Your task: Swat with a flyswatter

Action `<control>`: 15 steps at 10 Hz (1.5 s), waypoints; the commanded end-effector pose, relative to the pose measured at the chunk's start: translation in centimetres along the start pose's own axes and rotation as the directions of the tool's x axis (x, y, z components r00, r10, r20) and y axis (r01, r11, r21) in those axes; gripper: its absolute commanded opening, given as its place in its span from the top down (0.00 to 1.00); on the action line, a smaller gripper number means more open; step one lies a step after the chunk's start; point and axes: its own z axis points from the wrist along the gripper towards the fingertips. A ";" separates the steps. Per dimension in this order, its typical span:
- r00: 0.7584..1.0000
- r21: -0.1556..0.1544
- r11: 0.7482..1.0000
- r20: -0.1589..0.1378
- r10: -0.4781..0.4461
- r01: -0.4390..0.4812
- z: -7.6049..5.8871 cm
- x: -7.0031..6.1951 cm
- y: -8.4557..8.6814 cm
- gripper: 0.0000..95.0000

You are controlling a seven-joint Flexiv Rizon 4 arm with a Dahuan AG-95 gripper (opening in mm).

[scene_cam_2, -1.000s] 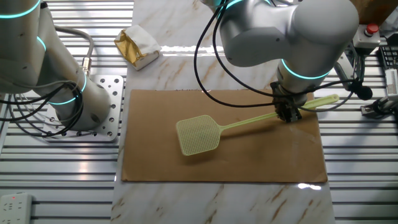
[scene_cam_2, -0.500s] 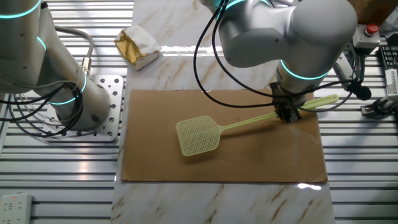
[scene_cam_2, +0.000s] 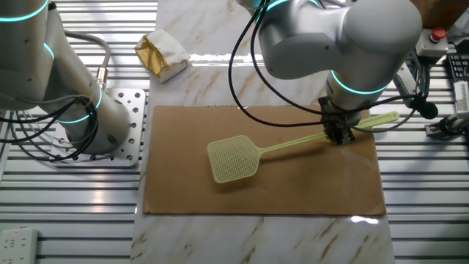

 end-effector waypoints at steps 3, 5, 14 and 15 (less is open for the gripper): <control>0.999 -0.003 0.999 0.004 -0.032 0.032 0.0 0.0 0.0 0.40; 0.999 -0.003 0.999 0.004 -0.032 0.032 0.0 0.0 0.0 0.40; 0.907 -0.037 0.906 -0.021 0.421 -0.422 -4.2 -0.7 3.9 0.80; 0.890 -0.045 0.889 -0.023 0.455 -0.456 -4.6 -0.9 4.3 0.80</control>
